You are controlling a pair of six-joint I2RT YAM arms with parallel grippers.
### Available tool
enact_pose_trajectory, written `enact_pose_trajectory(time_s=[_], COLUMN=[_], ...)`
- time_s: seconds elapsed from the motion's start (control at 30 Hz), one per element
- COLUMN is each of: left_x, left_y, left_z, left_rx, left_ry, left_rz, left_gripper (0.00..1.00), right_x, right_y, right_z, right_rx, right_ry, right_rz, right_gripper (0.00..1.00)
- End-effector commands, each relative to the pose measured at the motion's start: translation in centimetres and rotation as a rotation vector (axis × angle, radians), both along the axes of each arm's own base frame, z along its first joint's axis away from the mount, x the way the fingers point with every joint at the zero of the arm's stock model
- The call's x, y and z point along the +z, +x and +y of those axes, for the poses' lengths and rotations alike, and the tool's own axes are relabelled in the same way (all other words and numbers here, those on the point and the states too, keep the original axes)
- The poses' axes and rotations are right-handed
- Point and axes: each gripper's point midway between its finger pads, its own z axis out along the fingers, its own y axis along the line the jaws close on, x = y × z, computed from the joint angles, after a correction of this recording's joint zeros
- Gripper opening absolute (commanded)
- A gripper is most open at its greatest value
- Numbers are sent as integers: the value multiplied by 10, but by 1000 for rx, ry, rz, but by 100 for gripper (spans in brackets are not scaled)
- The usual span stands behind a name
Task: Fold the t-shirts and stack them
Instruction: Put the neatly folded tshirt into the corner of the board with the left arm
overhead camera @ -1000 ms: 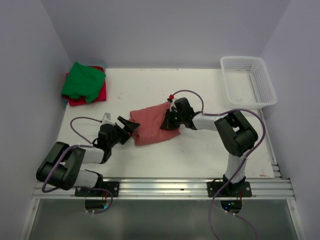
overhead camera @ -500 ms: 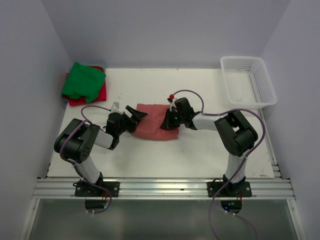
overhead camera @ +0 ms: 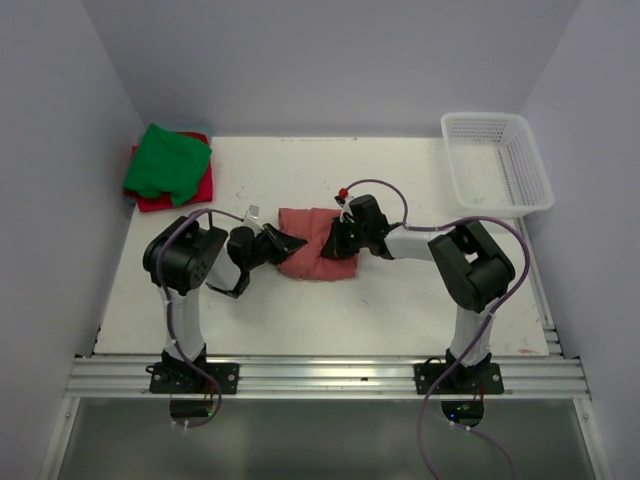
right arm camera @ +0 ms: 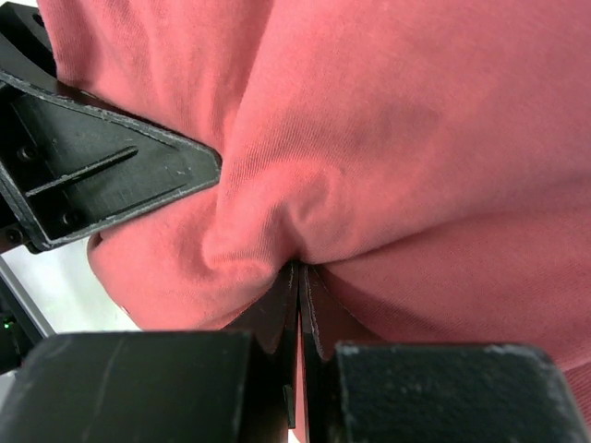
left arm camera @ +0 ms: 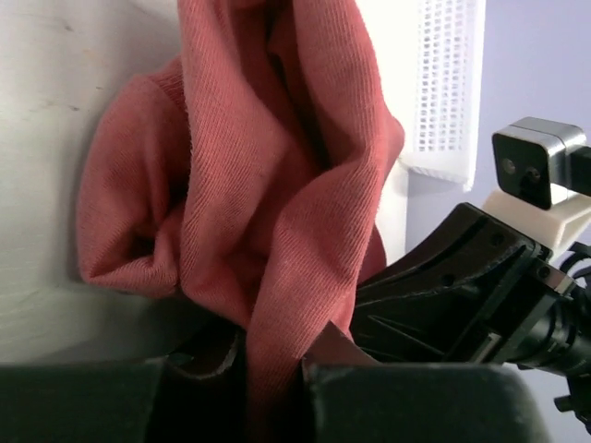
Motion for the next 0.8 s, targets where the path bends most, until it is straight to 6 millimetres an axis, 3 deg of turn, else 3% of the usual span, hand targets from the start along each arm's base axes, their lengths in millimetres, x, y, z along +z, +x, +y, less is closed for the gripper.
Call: enact_pose_trajectory(time_s=[0.0,0.13,0.2,0.23,0.3,0.33,0.37,0.4,0.43,0.5,0.53,0.67,0.77], left_x=[25,43,60,78,89,101,109,117,126,153,169,192,215], left_y=[-6,1,4,8,13,19,22,24,29,33,38,57,77], left_z=[-24,-25,-22,-18,-11,-3,1,5,13,23,34,68,104], left_rx=[-126,-137,-132,-114,-94,-63,-43,-31,0,32,70,165,253], left_ry=[-78,-78,-79,-85,-54,-18,-16,6,15,22,27,80,81], left_rz=[-113,-197,-252,-299,-332,-360,-367,-399,-417,-472,-506,-526,-562], left_gripper=[0,0,0,0,0,0,0,0,0,0,0,0,0], right_x=[-40,-30,-13,-5,13,31,47,53,79,90,112,133,129], right_y=[-11,-10,-12,-11,-13,-15,-13,-14,-12,-16,-17,-26,-33], right_z=[-20,-16,-12,-12,-12,-16,-15,-22,-25,-40,-44,-60,-69], right_rx=[-13,2,19,20,31,27,26,9,-3,-29,-40,-68,-68], right_ry=[-125,-98,-61,-50,-27,-26,-5,-36,-20,-69,-54,-81,-106], right_rz=[63,43,15,0,-35,-63,-96,-108,-169,-190,-235,-283,-273], right_gripper=[0,0,0,0,18,37,38,48,51,55,56,57,57])
